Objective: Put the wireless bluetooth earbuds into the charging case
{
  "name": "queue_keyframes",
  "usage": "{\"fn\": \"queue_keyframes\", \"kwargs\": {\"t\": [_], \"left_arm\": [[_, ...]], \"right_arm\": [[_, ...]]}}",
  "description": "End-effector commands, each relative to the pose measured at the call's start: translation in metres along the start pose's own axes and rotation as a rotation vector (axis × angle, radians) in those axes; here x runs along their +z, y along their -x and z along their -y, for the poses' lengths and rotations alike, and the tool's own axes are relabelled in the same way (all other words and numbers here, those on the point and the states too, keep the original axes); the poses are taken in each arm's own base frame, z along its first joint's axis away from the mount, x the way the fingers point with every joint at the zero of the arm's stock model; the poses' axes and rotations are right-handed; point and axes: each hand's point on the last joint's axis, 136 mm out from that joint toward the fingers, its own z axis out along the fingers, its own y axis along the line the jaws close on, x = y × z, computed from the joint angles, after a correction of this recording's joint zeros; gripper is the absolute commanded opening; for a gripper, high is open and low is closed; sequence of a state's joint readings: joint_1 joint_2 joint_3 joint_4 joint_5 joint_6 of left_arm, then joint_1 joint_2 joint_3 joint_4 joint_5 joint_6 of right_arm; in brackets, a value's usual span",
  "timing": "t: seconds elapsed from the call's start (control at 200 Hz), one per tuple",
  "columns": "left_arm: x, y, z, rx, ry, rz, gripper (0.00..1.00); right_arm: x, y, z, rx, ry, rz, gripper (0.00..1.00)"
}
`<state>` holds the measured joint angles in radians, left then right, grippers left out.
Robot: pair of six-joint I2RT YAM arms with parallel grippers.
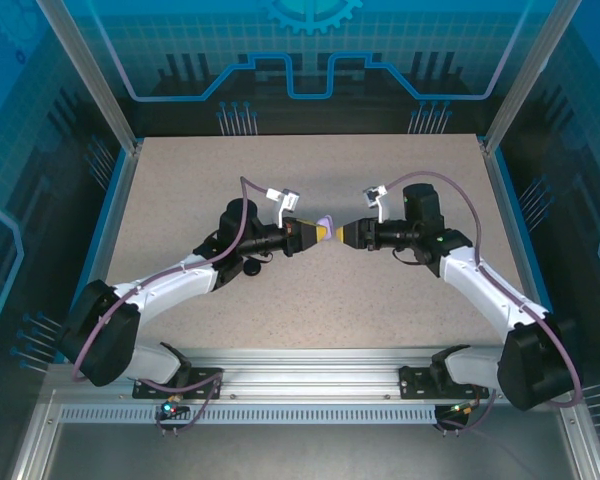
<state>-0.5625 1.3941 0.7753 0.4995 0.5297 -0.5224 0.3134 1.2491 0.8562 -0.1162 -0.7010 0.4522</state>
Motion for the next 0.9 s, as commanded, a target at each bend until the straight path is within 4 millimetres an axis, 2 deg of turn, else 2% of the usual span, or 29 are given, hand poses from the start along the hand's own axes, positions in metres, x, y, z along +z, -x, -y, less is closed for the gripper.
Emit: {"fn": "queue_keyframes", "kwargs": {"t": [0.0,0.45,0.47,0.48,0.5,0.675,0.895], "left_arm": [[-0.001,0.012,0.018,0.036,-0.055,0.024,0.0],[0.001,0.012,0.019,0.03,-0.063,0.02,0.0],[0.001,0.012,0.019,0.03,-0.063,0.02,0.0],[0.001,0.012,0.019,0.03,-0.064,0.019,0.0],[0.001,0.011,0.019,0.028,-0.064,0.017,0.0],[0.002,0.01,0.019,0.028,-0.064,0.013,0.0],[0.002,0.009,0.019,0.027,-0.066,0.013,0.0]], "right_arm": [[0.005,0.001,-0.005,-0.009,0.044,-0.005,0.41],[0.024,0.002,0.005,0.024,0.028,-0.02,0.37],[0.024,0.002,0.005,0.024,0.029,-0.021,0.36],[0.023,0.01,0.0,0.01,0.036,-0.008,0.36],[0.023,0.012,-0.002,0.006,0.04,-0.006,0.36],[0.024,0.015,-0.007,-0.01,0.046,-0.005,0.34],[0.023,0.015,-0.001,-0.005,0.02,-0.004,0.29]]}}
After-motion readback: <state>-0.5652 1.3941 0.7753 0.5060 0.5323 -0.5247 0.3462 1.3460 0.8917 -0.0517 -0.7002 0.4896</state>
